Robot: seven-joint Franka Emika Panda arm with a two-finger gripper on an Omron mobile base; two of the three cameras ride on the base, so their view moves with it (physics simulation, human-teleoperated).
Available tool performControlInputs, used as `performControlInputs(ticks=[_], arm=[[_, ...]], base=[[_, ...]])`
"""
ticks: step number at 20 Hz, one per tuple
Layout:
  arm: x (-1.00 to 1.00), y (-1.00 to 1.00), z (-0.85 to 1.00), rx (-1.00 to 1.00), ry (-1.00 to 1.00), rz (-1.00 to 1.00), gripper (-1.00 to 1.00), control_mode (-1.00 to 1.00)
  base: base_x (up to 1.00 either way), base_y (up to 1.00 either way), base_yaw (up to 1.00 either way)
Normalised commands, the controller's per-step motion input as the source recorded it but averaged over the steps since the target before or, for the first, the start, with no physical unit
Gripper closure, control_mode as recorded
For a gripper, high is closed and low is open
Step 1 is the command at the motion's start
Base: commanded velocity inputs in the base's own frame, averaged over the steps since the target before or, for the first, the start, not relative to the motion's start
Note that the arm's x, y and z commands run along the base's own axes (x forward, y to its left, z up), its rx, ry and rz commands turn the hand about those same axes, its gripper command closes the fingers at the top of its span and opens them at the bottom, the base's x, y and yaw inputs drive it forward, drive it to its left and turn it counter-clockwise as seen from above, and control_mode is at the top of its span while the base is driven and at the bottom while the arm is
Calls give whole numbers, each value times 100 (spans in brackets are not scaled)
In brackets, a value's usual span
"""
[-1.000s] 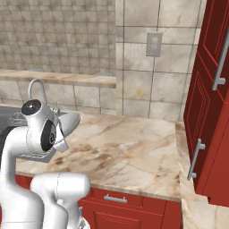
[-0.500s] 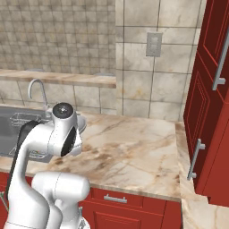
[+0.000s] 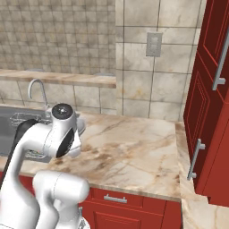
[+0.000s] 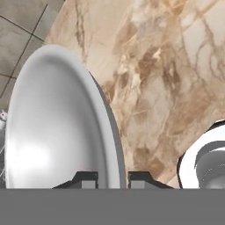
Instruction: Dump the avocado and banana from the bowl so the bowl can be washed. Place the bowl in the sink after clearing the leftovers.
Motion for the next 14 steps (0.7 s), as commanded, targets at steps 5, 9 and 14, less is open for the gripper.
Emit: performControlInputs(ticks=[5, 9, 14], arm=[[0, 0, 0, 0, 0, 0, 100, 100], [0, 0, 0, 0, 0, 0, 100, 100], [0, 0, 0, 0, 0, 0, 100, 100]], base=[[-98, 27, 0], [-84, 62, 0], [-17, 96, 0]])
